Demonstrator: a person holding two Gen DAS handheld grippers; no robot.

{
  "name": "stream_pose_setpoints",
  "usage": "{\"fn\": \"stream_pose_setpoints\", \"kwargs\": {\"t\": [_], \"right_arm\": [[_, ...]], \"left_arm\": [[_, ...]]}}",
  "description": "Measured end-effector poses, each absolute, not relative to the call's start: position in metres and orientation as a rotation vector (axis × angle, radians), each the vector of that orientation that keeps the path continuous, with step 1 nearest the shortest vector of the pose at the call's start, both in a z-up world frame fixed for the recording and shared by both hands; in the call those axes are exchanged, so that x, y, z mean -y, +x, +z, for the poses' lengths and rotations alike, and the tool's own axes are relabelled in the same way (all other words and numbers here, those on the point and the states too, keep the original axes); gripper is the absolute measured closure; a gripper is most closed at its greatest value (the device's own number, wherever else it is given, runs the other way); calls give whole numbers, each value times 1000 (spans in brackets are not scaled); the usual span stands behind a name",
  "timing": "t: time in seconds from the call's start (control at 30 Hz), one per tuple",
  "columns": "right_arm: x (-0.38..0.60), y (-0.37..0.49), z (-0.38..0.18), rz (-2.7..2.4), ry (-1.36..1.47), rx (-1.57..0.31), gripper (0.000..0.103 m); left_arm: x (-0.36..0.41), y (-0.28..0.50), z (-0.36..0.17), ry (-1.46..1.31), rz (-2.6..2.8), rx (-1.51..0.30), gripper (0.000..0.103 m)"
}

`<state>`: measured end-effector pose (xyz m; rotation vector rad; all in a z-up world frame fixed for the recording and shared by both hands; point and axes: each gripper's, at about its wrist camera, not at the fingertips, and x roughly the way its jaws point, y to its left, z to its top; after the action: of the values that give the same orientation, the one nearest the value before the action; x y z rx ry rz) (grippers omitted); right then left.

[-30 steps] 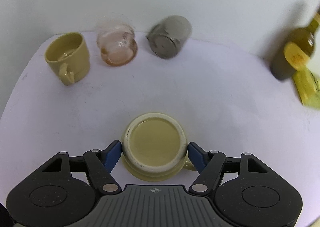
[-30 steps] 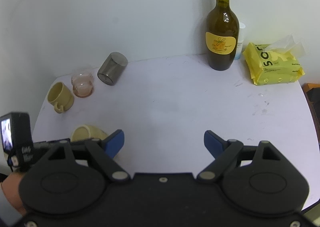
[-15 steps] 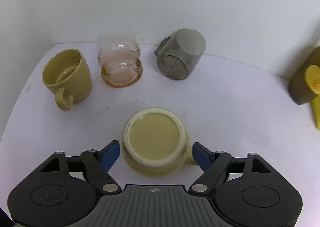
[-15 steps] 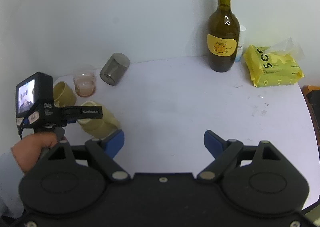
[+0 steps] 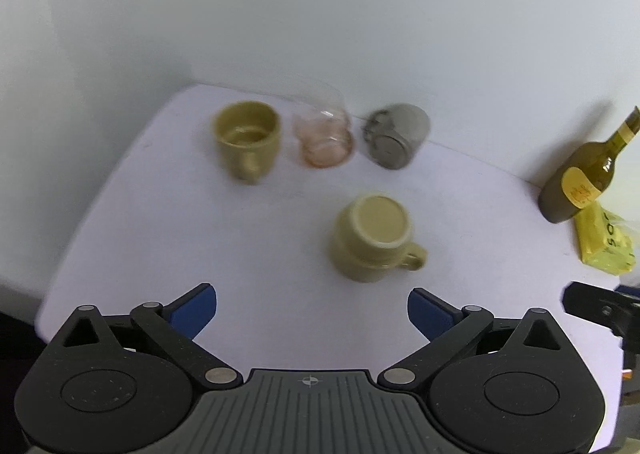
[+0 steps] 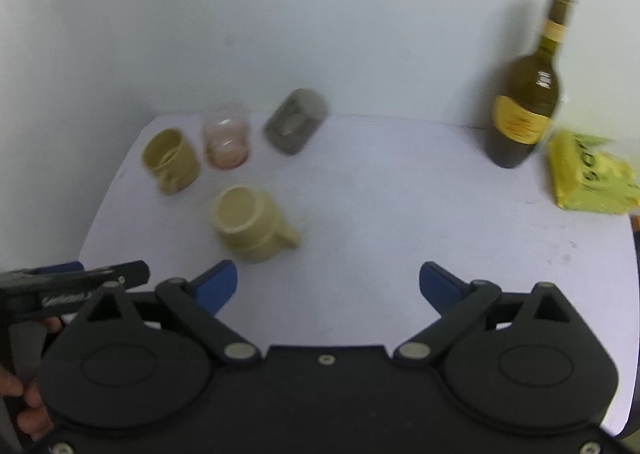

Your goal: Flip cup upright

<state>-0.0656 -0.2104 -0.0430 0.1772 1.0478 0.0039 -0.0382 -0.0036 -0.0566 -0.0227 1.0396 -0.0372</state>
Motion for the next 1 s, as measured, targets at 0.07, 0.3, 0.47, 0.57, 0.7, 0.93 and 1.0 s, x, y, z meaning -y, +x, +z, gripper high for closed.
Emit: {"fn": "stream_pose_setpoints", "kwargs": {"t": [0.07,0.3,0.47,0.57,0.7,0.93,1.0], "right_arm": [[200,-65,-40,30,159,-1041,5],[156,-61,-39,51,21,-1056,5],[145,-63,-38,59,4,-1063,4],[143,-64,-38,66,4,-1065,4],[140,-65,-36,72,-3,-1061,4],[142,-65,-36,65,2,-1060,4],[143,-64,-36,62,3,-1059,4]], "left_arm": [[-2,-43,-50,-21,-17,-1035,0],[-10,-55,-45,-44,48,-1040,0],[-17,-60,-47,-56,49,-1063,0],[-21,-62,-45,-46,63,-1055,0],[-22,-63,-45,-36,63,-1054,0],[-16,-59,-44,-23,52,-1055,0],[-14,-57,-45,-22,49,-1057,0]]}}
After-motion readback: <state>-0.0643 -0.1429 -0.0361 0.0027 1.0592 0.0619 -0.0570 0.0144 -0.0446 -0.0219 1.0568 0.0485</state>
